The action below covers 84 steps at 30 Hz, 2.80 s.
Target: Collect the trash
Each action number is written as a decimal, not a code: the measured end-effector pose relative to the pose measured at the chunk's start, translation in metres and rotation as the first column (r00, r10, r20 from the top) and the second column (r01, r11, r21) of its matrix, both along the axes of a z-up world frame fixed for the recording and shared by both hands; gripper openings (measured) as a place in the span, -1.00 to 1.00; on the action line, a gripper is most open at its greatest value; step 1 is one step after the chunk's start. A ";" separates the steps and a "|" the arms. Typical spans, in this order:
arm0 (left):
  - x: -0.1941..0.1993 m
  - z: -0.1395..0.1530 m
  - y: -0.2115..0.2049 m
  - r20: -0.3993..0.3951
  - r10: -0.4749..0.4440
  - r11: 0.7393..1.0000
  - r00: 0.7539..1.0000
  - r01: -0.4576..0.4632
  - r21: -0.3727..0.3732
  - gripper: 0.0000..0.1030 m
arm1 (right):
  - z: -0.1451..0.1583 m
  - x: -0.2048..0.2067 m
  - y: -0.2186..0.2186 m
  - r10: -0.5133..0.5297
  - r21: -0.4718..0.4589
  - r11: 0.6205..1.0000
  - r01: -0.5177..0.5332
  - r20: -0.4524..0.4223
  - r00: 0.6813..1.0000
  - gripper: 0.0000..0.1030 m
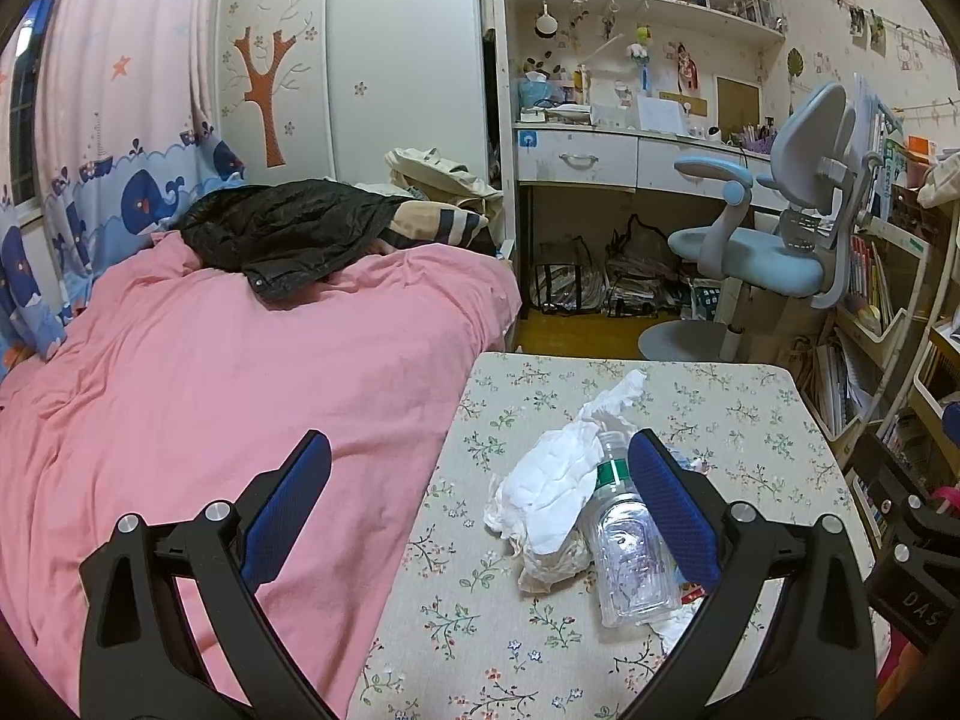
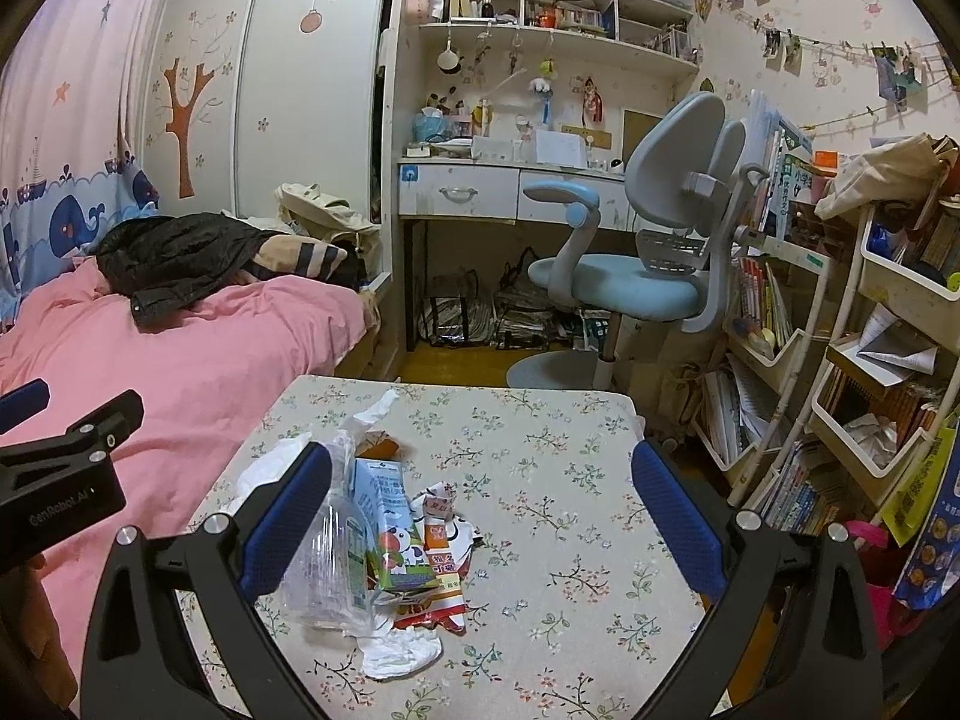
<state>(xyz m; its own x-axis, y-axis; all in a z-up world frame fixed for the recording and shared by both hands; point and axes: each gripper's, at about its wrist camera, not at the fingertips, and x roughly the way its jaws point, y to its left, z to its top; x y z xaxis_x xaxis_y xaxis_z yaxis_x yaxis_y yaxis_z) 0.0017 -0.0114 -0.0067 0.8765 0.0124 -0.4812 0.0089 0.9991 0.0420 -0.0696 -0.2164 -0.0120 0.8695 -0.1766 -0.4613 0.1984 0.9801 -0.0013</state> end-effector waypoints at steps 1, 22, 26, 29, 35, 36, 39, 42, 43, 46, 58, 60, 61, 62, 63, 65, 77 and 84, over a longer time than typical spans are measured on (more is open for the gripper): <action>0.000 0.000 0.000 0.001 0.000 1.000 1.000 0.000 0.001 0.86 | 0.000 0.000 0.000 0.000 0.000 1.000 0.000 0.000 1.000 0.87; 0.011 -0.010 0.013 -0.051 0.026 1.000 0.998 -0.027 -0.015 0.86 | -0.010 0.012 -0.018 -0.004 0.020 1.000 0.005 -0.060 0.998 0.87; 0.014 -0.015 0.013 -0.076 0.019 1.000 0.997 -0.021 -0.021 0.86 | -0.013 0.014 -0.024 0.018 0.038 0.999 -0.015 -0.080 0.997 0.87; 0.021 -0.022 0.012 -0.124 0.010 1.000 0.992 -0.013 -0.027 0.86 | -0.018 0.017 -0.027 0.046 0.057 0.998 -0.041 -0.101 0.994 0.87; 0.029 -0.035 0.009 -0.202 -0.026 0.998 0.979 0.015 -0.058 0.86 | -0.030 0.025 -0.028 0.108 0.087 0.992 -0.095 -0.163 0.981 0.87; 0.029 -0.036 0.006 -0.206 -0.033 0.998 0.978 0.023 -0.053 0.86 | -0.031 0.027 -0.026 0.116 0.088 0.991 -0.102 -0.171 0.978 0.87; 0.029 -0.040 -0.003 -0.211 -0.042 0.999 0.977 0.036 -0.032 0.86 | -0.036 0.029 -0.025 0.146 0.097 0.987 -0.129 -0.194 0.970 0.83; 0.032 -0.044 -0.006 -0.233 -0.056 0.998 0.971 0.049 -0.036 0.86 | -0.041 0.031 -0.026 0.184 0.126 0.979 -0.159 -0.220 0.958 0.57; 0.033 -0.047 -0.008 -0.244 -0.066 0.997 0.967 0.056 -0.048 0.86 | -0.043 0.032 -0.027 0.195 0.137 0.976 -0.167 -0.225 0.955 0.55; 0.041 -0.058 -0.015 -0.278 -0.103 0.993 0.955 0.081 -0.090 0.86 | -0.052 0.039 -0.034 0.200 0.185 0.970 -0.157 -0.241 0.950 0.48; 0.073 -0.108 -0.057 -0.354 -0.137 0.989 0.925 0.112 -0.092 0.86 | -0.079 0.091 -0.039 0.314 0.362 0.911 -0.197 -0.299 0.901 0.25; 0.075 -0.114 -0.060 -0.380 -0.151 0.987 0.912 0.115 -0.116 0.85 | -0.085 0.096 -0.036 0.327 0.367 0.908 -0.203 -0.316 0.891 0.24; 0.076 -0.117 -0.065 -0.384 -0.158 0.986 0.910 0.122 -0.117 0.86 | -0.088 0.098 -0.035 0.335 0.368 0.906 -0.208 -0.322 0.886 0.23; 0.076 -0.118 -0.067 -0.383 -0.158 0.987 0.910 0.128 -0.102 0.86 | -0.090 0.100 -0.033 0.347 0.376 0.901 -0.217 -0.325 0.880 0.23; 0.076 -0.120 -0.070 -0.381 -0.156 0.987 0.911 0.132 -0.088 0.86 | -0.092 0.104 -0.031 0.363 0.386 0.894 -0.228 -0.326 0.873 0.22; 0.077 -0.123 -0.074 -0.389 -0.153 0.988 0.909 0.134 -0.076 0.86 | -0.096 0.113 -0.027 0.374 0.388 0.892 -0.234 -0.336 0.865 0.19; 0.096 -0.133 -0.072 -0.411 -0.237 0.970 0.880 0.194 -0.144 0.36 | -0.119 0.137 -0.018 0.450 0.469 0.846 -0.255 -0.371 0.812 -0.40; 0.094 -0.126 -0.066 -0.409 -0.283 0.956 0.868 0.222 -0.192 0.08 | -0.102 0.131 -0.022 0.427 0.454 0.852 -0.260 -0.319 0.846 -0.41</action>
